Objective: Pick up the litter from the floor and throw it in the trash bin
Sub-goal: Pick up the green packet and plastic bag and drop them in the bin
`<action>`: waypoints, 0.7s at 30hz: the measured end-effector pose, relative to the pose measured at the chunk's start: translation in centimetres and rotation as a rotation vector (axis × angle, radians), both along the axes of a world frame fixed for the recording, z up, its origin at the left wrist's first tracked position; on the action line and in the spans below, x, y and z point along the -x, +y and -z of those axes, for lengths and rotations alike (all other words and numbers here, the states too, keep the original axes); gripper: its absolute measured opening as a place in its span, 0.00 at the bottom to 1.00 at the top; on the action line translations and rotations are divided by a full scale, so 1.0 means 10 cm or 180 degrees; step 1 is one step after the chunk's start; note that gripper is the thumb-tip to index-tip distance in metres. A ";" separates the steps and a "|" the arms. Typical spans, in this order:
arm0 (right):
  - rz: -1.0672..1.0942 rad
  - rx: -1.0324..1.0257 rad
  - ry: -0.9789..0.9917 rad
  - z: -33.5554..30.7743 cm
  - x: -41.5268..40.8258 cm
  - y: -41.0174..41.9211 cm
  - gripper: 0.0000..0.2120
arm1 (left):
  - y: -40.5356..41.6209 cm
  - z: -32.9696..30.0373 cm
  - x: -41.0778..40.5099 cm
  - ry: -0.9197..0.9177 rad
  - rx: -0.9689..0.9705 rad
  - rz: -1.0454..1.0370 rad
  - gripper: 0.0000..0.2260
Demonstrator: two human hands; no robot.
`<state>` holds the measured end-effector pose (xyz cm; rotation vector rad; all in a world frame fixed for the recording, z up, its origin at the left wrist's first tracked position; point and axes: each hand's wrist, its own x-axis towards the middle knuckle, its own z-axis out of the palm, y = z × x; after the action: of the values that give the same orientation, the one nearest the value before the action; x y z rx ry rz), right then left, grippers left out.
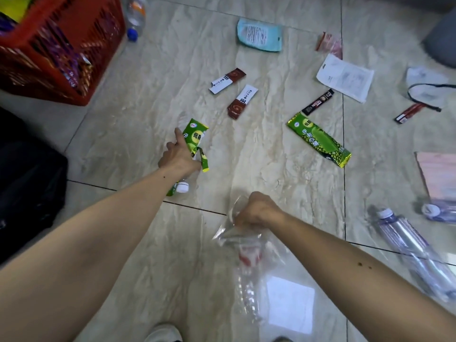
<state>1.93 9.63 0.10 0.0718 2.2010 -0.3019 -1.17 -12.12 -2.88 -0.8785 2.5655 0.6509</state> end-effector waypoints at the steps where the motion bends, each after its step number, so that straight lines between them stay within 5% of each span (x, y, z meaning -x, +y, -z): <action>1: 0.0164 0.0056 0.0024 -0.06 0.08 0.07 0.19 | 0.01 -0.05 -0.01 0.0003 -0.0007 0.0038 0.52; 6: 0.1218 0.0501 0.0230 -0.65 0.41 0.50 0.27 | 0.12 -0.62 -0.08 0.0005 -0.0104 0.0165 0.47; 10: 0.2000 0.0666 0.0548 -1.43 0.52 0.78 0.17 | 0.32 -1.44 -0.05 -0.0167 -0.0284 0.0340 0.49; 21: 0.2747 0.0492 0.1187 -4.23 0.87 1.58 0.17 | 1.15 -4.33 0.44 -0.0538 -0.0270 0.1031 0.45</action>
<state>-6.81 25.47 42.42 0.9560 2.3859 -1.0237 -5.58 -0.61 40.40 -0.4538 2.4312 0.5567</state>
